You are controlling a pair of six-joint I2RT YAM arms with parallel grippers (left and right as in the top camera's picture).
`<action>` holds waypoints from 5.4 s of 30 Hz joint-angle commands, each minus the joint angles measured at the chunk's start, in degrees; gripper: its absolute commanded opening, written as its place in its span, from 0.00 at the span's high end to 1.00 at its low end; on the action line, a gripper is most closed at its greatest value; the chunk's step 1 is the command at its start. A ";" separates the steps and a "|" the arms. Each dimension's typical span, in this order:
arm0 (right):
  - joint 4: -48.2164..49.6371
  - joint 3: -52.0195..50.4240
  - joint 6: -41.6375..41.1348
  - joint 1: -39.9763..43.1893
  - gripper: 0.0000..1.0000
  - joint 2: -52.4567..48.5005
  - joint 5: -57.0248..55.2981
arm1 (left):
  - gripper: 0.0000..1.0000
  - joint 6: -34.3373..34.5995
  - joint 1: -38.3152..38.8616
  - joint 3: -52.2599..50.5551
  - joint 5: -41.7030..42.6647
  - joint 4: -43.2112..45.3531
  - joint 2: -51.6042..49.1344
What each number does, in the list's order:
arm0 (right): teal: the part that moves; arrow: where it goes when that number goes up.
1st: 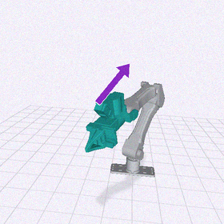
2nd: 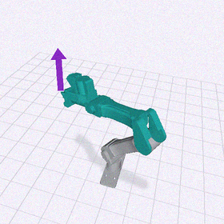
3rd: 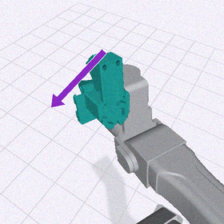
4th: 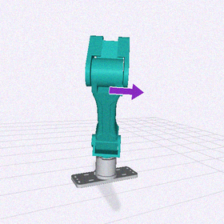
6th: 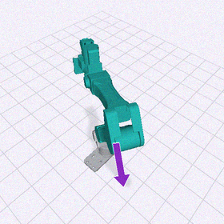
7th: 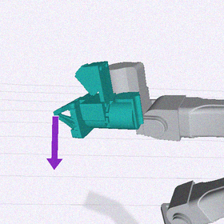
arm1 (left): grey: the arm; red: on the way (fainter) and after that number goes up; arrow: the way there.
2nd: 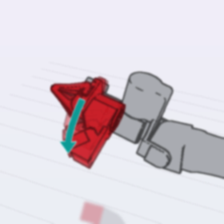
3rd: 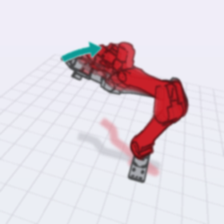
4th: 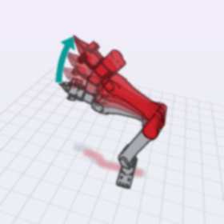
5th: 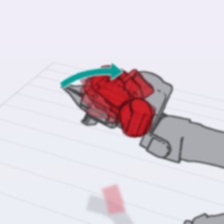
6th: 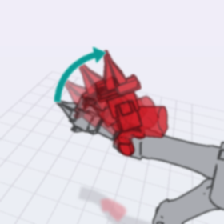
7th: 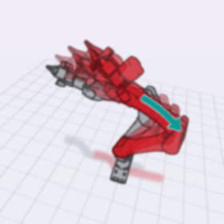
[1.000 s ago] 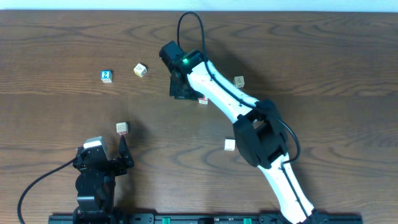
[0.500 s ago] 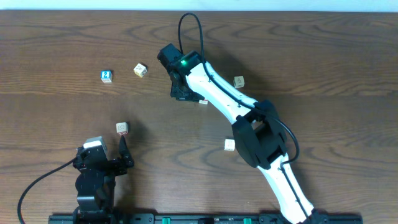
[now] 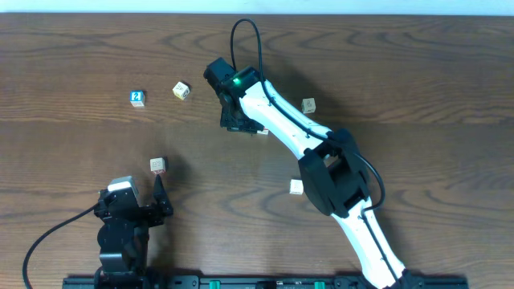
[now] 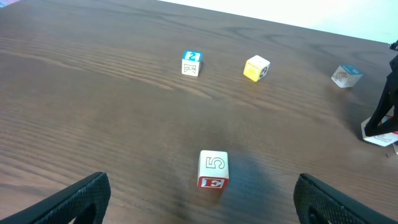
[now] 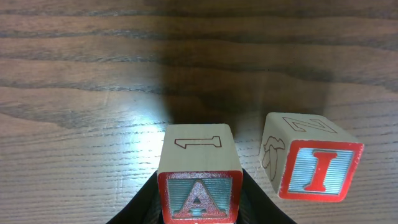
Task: Spell out Ai2
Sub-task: 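Lower the 'A' block beside the 'I' block and release, then raise right arm away from the blocks, then reach left gripper to the blue '2' block at upper left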
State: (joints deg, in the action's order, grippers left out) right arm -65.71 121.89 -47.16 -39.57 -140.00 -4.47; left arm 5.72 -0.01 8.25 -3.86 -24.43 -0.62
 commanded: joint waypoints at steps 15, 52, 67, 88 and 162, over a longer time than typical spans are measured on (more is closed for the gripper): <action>0.15 0.96 0.74 0.63 0.75 -1.68 -0.72 | 0.05 -0.81 -0.35 -1.11 -0.63 -0.22 0.35; 0.83 0.96 3.15 0.94 0.57 -1.68 -3.10 | 0.05 -0.81 -0.35 -1.11 -0.63 -0.22 0.35; 2.75 0.96 6.12 0.94 0.53 -1.68 -4.42 | 0.05 -0.83 -0.35 -1.11 -0.63 -0.22 0.35; 5.11 0.96 10.05 0.92 0.46 -1.66 -4.76 | 0.05 -0.81 -0.35 -1.11 -0.63 -0.22 0.35; -13.81 -26.49 40.61 22.29 0.05 66.51 14.99 | 0.05 0.24 -0.35 41.53 7.15 -19.56 -41.29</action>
State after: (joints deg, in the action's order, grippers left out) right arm -79.70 95.39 -7.29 -16.75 -73.65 10.70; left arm 8.03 -0.01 42.24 8.97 -41.50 -33.47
